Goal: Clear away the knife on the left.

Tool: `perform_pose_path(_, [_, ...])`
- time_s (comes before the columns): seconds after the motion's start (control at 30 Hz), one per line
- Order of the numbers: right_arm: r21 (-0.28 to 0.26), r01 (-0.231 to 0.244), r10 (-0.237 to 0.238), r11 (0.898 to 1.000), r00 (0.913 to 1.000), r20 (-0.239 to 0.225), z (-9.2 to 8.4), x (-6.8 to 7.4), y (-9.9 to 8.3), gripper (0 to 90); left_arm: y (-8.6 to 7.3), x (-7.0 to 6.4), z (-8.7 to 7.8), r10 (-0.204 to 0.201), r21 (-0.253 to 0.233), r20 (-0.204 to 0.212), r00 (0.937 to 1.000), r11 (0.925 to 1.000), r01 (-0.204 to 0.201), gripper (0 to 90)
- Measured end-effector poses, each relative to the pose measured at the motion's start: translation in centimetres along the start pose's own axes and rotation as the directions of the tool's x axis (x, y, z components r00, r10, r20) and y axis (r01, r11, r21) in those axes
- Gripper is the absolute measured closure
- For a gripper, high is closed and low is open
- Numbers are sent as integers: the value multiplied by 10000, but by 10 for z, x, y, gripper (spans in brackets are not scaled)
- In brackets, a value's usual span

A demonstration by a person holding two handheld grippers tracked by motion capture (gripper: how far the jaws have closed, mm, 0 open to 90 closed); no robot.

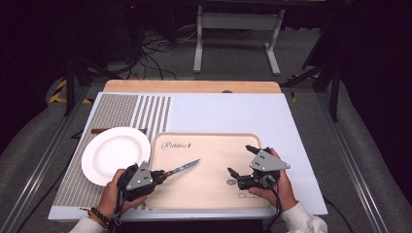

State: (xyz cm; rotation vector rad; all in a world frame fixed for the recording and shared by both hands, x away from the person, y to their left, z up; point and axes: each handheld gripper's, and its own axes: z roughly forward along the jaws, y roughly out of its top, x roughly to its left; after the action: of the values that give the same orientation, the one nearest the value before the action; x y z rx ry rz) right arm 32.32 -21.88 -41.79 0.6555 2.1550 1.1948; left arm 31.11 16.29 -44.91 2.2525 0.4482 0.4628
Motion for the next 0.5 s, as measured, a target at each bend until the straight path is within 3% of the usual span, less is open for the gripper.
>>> perform_pose_path(0.1, [87, 21, -21, 10000, 10000, 12, 1, 1, 0, 97, -1, -5, 5, 96, 79, -237, 9997, 9999, -94, 767])
perform_pose_path(0.13, [123, 19, -19, 9999, 10000, -11, 1, 0, 0, 97, -1, -6, 7, -16, 95, 19, 10000, 10000, 16, 766])
perform_pose_path(0.2, [175, -5, 4, 9998, 10000, 25, 1, 0, -1, 95, -2, -9, 10, 171, 325, -57, 9998, 9993, -169, 765])
perform_pose_path(0.3, [209, -71, 70, 9998, 10000, 42, 2, -1, -2, 92, -3, -11, 13, 18, 343, 273, 9996, 9994, -28, 724])
perform_pose_path(0.33, [194, -76, 75, 9998, 10000, 26, 1, -2, -2, 92, -2, -10, 12, -62, 212, 434, 9990, 9998, 53, 689])
perform_pose_path(0.47, [139, 18, -18, 9999, 10000, -30, 0, 0, -2, 91, 2, -4, 4, -283, -251, 805, 9964, 9992, 304, 689])
perform_pose_path(0.5, [127, 21, -21, 9999, 10000, -44, -1, 0, -2, 91, 4, -1, 3, -174, -275, 842, 9963, 9994, 198, 739])
